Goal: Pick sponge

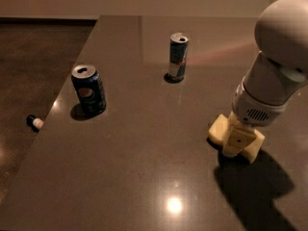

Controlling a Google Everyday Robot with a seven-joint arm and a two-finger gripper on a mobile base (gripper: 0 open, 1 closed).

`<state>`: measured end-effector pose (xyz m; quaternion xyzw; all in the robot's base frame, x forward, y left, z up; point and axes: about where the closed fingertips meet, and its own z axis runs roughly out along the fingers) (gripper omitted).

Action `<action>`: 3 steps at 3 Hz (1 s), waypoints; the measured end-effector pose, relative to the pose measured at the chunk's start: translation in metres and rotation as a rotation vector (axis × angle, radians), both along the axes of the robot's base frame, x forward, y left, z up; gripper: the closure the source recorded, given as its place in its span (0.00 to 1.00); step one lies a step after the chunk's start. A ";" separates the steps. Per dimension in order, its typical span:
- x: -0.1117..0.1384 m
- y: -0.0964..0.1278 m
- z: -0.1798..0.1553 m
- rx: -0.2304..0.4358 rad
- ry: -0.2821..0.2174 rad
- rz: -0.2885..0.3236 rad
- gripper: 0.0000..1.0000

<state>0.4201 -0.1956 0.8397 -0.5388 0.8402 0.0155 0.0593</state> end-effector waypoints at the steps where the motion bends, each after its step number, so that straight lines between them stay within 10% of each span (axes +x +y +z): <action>1: 0.004 0.001 0.007 0.001 0.006 0.006 0.60; 3: 0.020 0.039 0.086 0.067 -0.029 0.109 1.00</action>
Offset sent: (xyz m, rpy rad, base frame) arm 0.0193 0.0245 0.0722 0.0381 -0.0344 0.0660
